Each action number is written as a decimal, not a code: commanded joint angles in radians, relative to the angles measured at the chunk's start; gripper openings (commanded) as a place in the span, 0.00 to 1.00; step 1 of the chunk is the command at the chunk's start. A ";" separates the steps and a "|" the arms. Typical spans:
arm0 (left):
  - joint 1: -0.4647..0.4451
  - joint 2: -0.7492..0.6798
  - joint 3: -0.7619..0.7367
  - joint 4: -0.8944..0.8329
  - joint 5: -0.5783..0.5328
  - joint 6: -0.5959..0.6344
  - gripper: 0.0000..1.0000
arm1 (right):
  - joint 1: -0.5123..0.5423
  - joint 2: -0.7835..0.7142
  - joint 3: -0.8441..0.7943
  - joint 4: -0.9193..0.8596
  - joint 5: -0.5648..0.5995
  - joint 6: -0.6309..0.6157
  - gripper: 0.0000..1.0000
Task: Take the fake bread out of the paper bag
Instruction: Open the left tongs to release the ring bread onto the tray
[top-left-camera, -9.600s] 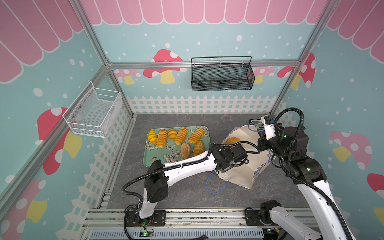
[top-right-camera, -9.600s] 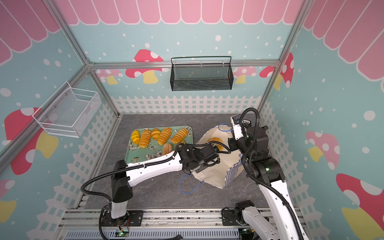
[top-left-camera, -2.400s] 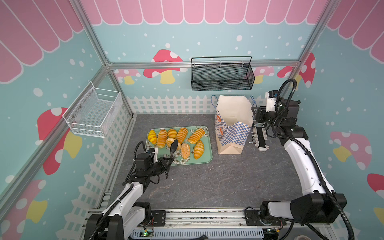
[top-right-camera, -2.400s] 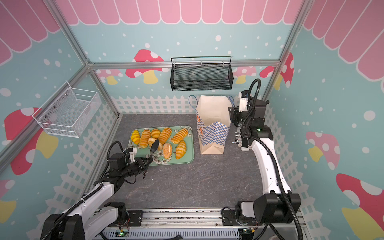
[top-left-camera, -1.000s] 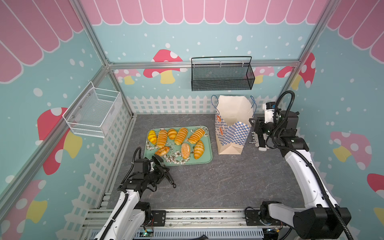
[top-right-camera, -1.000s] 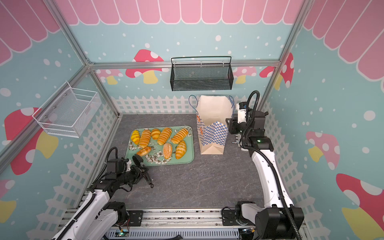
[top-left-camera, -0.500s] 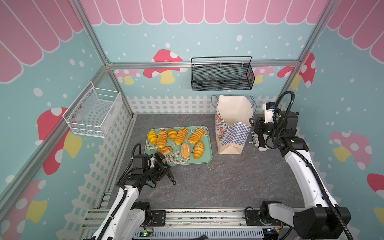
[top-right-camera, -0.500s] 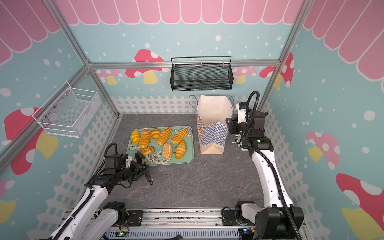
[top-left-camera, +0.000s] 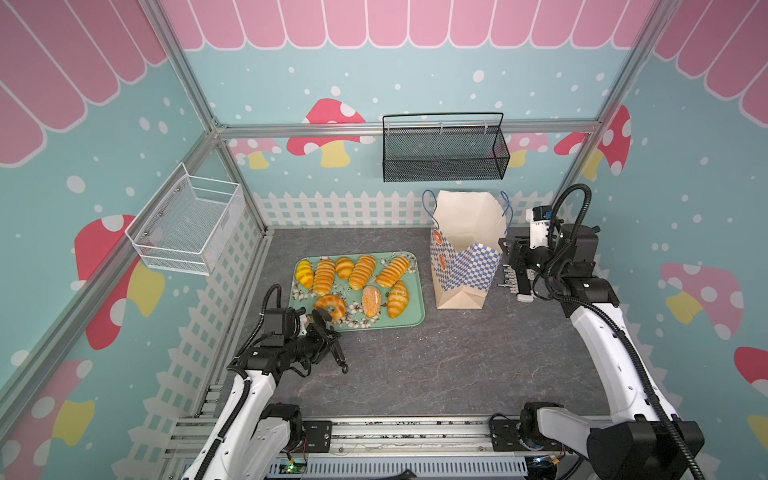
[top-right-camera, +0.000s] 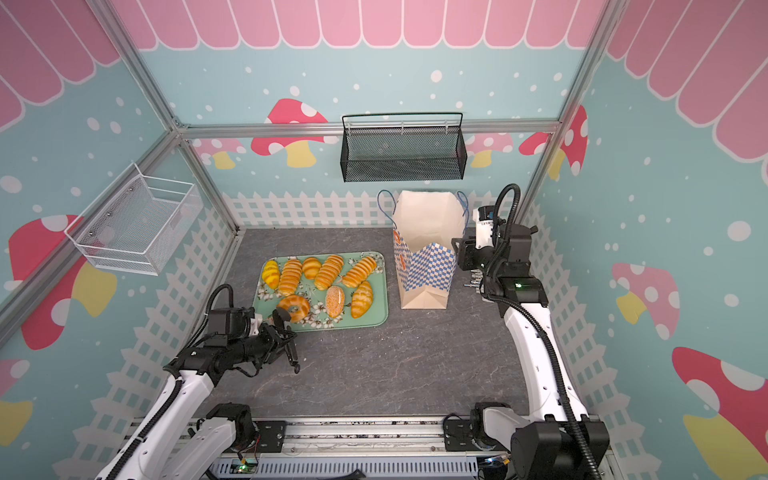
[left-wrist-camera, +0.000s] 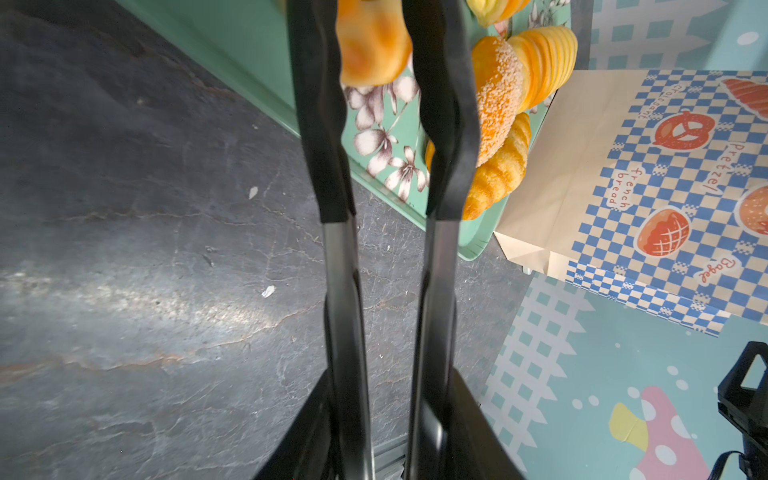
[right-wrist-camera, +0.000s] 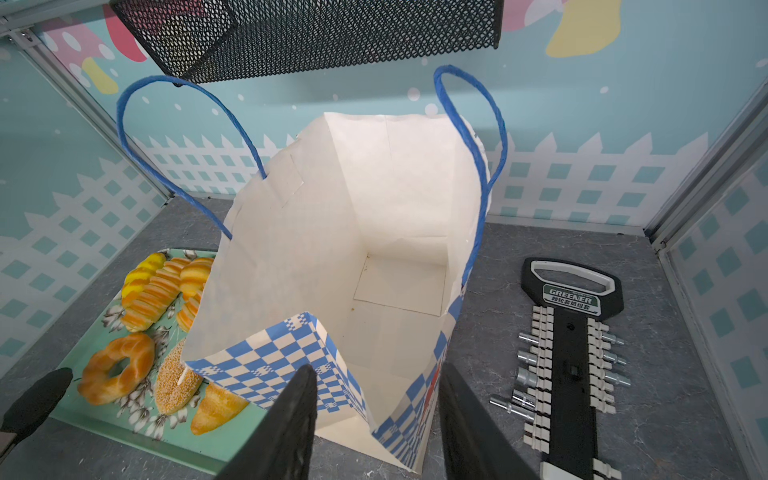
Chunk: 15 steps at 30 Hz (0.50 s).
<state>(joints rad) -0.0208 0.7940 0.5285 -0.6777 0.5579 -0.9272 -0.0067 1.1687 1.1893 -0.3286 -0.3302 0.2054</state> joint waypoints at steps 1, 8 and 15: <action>0.004 -0.021 0.051 -0.033 0.010 0.020 0.36 | 0.002 -0.027 -0.021 0.009 -0.003 -0.010 0.49; 0.004 -0.027 0.088 -0.099 -0.009 0.065 0.36 | 0.002 -0.050 -0.052 0.011 -0.009 -0.003 0.49; -0.037 0.083 0.238 -0.193 -0.119 0.243 0.31 | 0.005 -0.088 -0.113 0.027 -0.026 0.008 0.48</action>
<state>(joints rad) -0.0357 0.8375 0.6846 -0.8242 0.5182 -0.8001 -0.0067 1.1084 1.1049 -0.3225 -0.3355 0.2077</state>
